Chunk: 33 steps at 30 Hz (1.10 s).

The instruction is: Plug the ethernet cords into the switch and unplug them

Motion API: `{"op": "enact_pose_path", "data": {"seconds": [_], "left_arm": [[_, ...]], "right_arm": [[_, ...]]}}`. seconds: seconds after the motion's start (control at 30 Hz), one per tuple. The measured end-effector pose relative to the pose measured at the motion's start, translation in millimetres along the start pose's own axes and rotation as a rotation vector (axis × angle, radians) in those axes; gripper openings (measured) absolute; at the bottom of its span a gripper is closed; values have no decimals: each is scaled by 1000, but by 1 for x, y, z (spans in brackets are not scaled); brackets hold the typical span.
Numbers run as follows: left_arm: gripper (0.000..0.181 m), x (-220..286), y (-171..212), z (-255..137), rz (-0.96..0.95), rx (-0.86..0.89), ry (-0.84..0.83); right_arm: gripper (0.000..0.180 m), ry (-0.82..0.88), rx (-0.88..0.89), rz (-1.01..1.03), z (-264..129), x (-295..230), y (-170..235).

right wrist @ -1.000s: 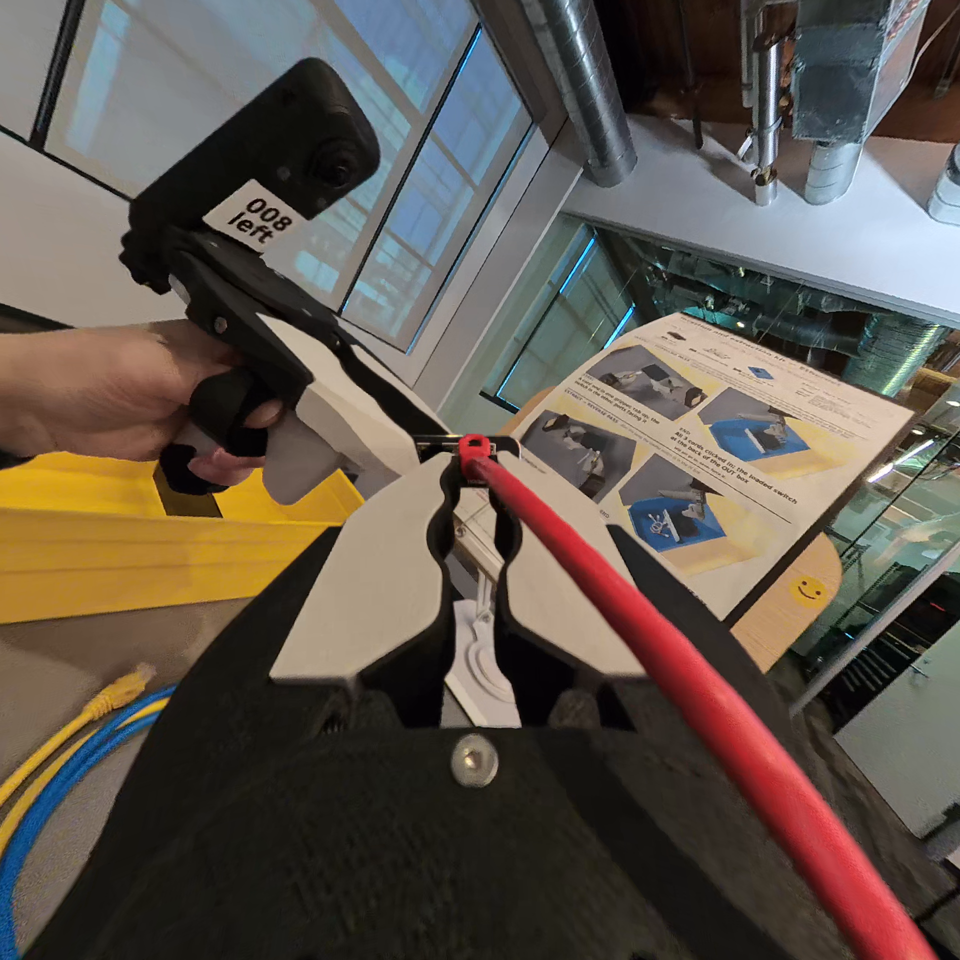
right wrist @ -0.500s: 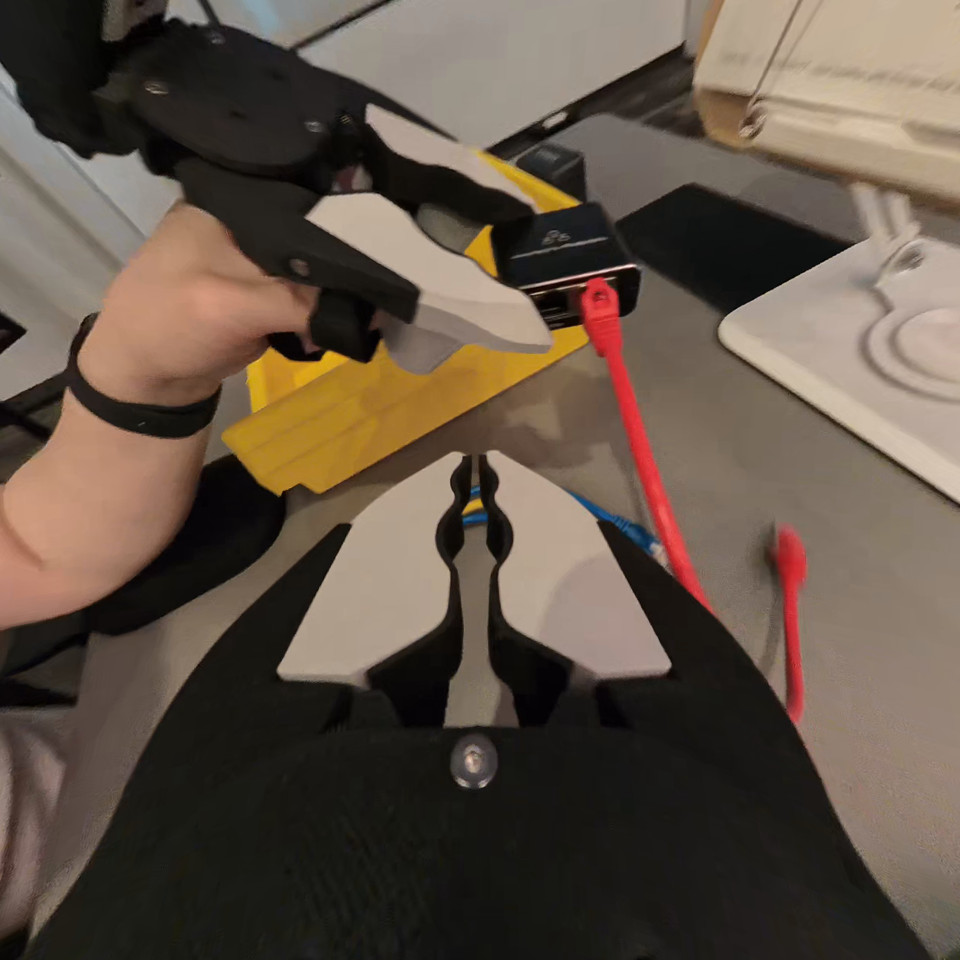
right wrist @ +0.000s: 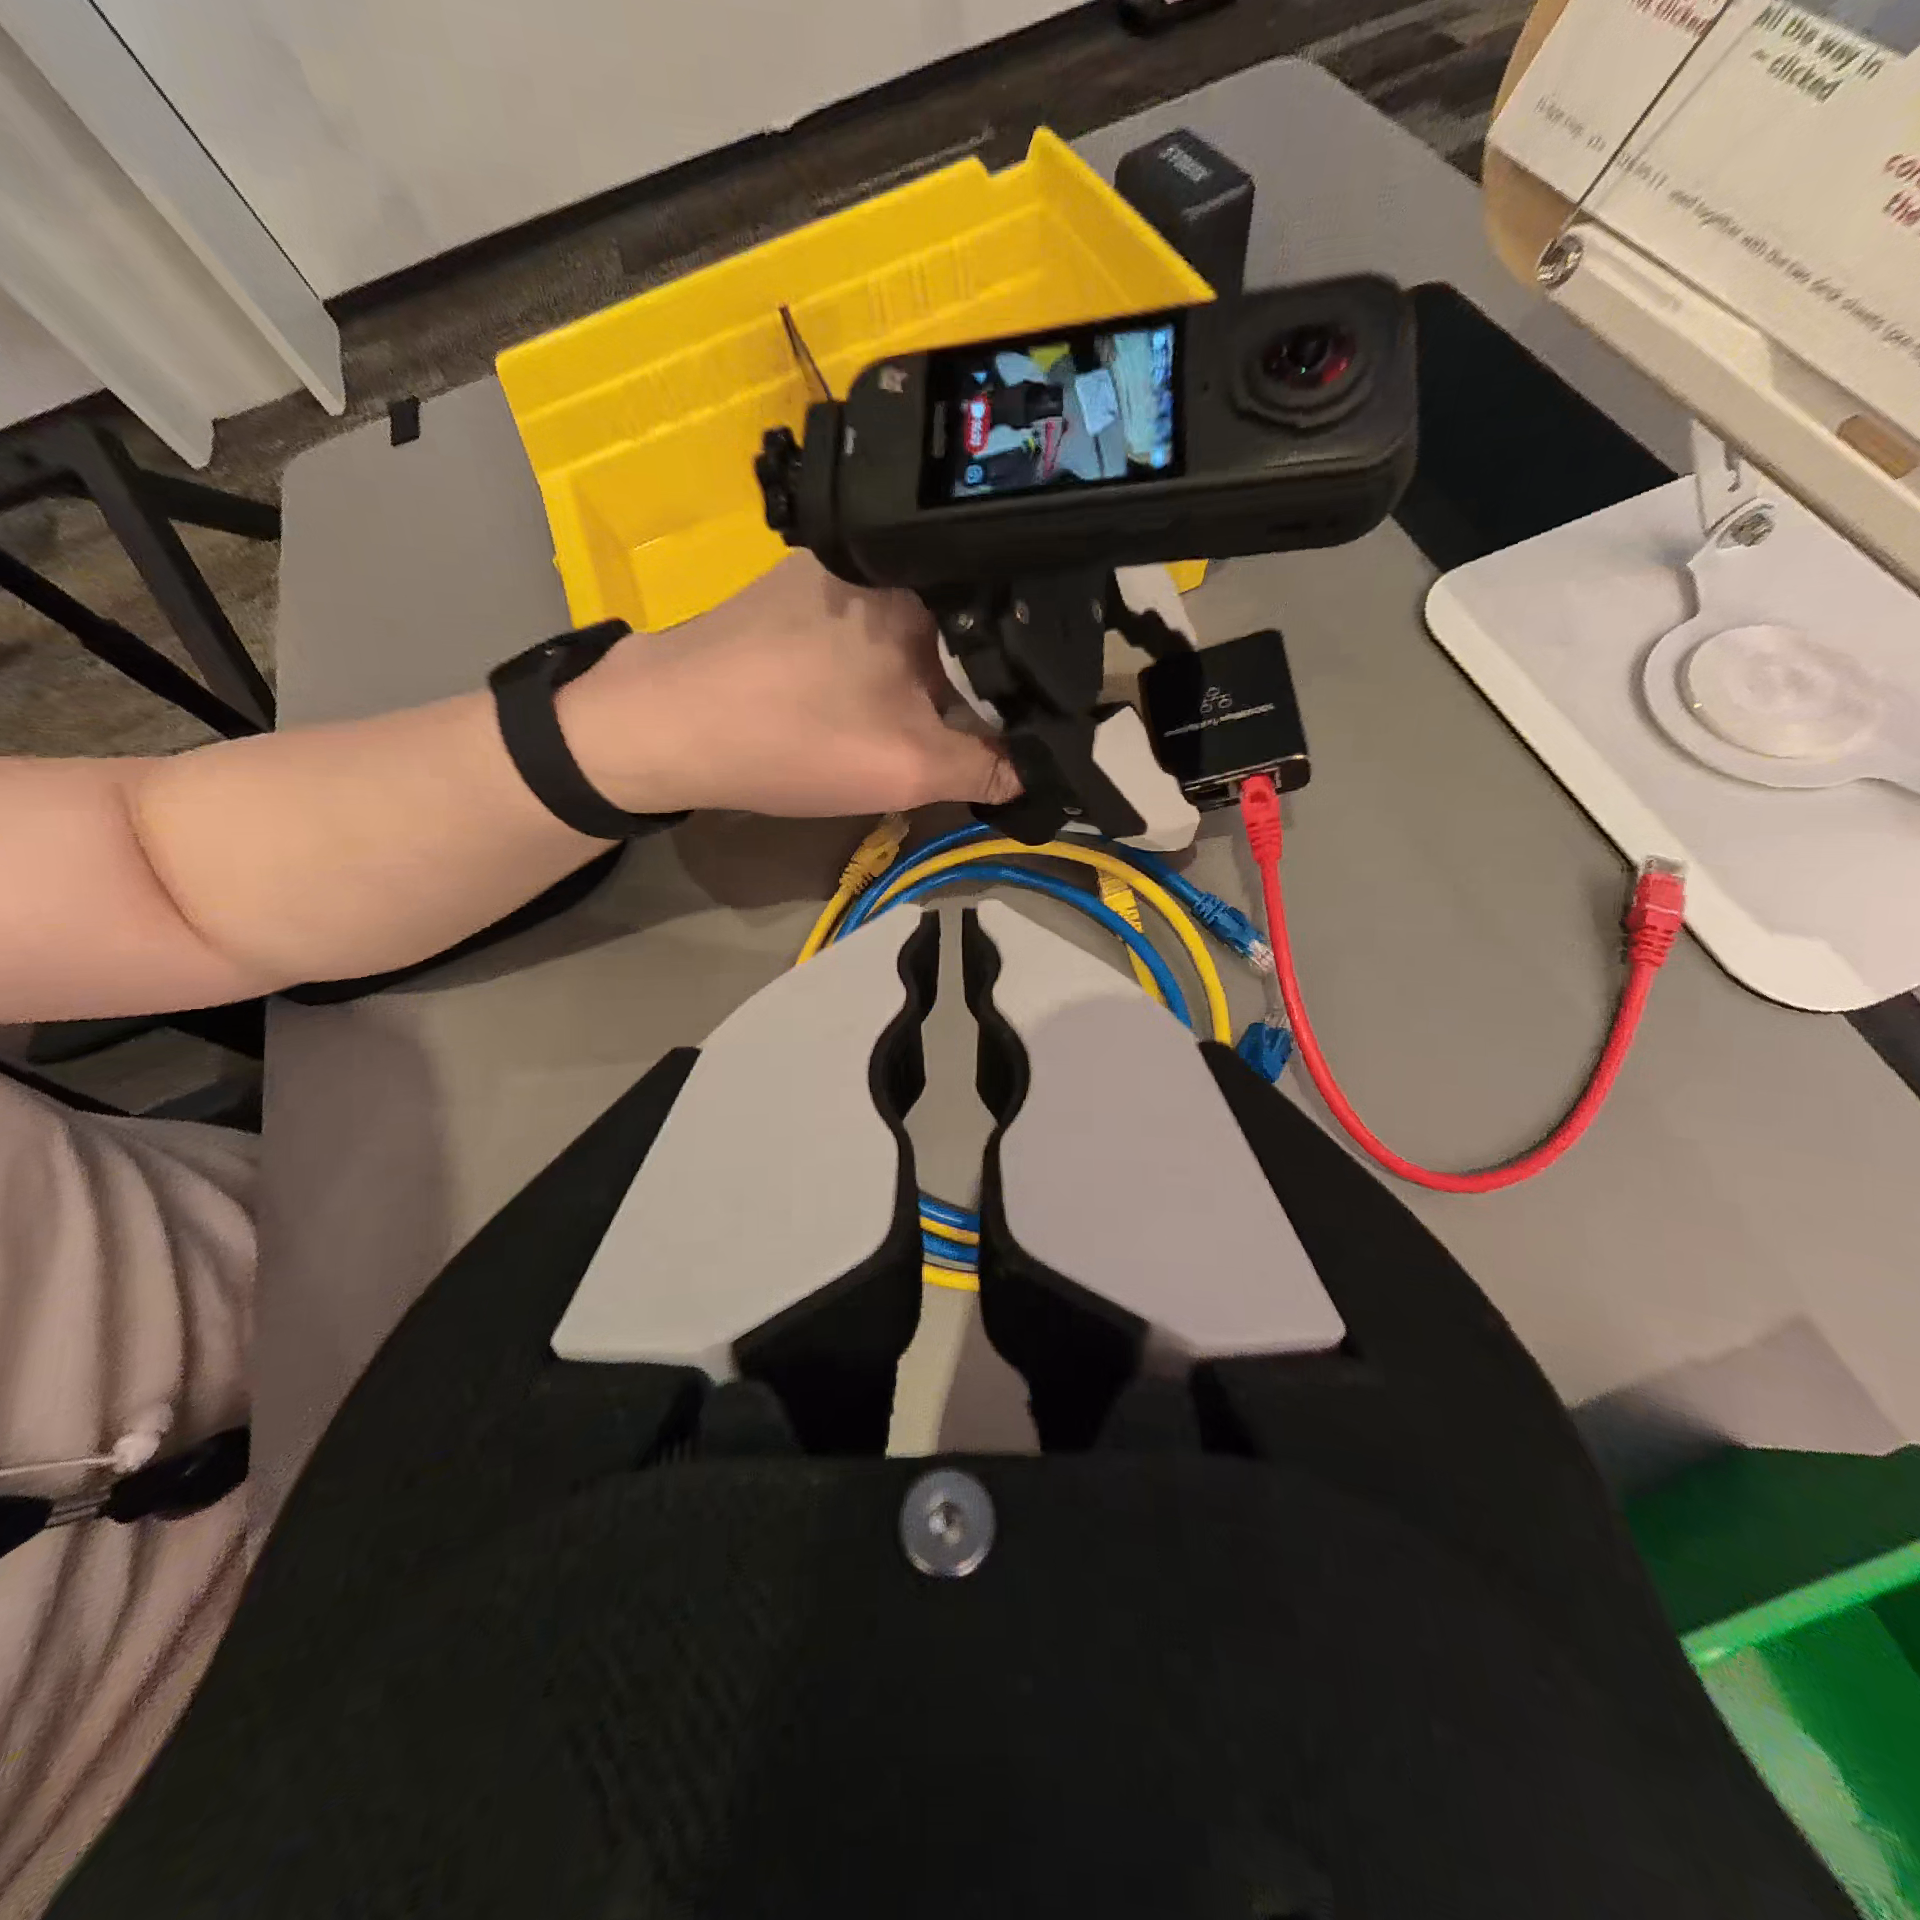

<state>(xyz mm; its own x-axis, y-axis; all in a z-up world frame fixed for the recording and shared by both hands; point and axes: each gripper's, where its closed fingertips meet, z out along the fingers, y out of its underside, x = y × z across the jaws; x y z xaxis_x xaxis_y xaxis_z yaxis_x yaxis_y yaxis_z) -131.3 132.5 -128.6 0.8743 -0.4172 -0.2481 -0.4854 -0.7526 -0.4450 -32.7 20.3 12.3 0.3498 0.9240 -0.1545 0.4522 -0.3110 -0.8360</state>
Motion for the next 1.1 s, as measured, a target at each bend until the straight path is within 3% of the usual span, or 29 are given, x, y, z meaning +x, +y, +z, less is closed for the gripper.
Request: {"op": "enact_pose_path", "data": {"seconds": [0.4, 0.73, 1.1], "left_arm": [[68, -3, 24, 17, -88, -142, 73], [62, 0, 34, -27, 49, -201, 7], [31, 40, 106, -79, 208, -480, 318]], "right_arm": [[5, 55, -21, -45, -7, 4, 1], [6, 86, -75, -68, -4, 8, 10], [6, 93, -71, -103, -10, 6, 8]]}}
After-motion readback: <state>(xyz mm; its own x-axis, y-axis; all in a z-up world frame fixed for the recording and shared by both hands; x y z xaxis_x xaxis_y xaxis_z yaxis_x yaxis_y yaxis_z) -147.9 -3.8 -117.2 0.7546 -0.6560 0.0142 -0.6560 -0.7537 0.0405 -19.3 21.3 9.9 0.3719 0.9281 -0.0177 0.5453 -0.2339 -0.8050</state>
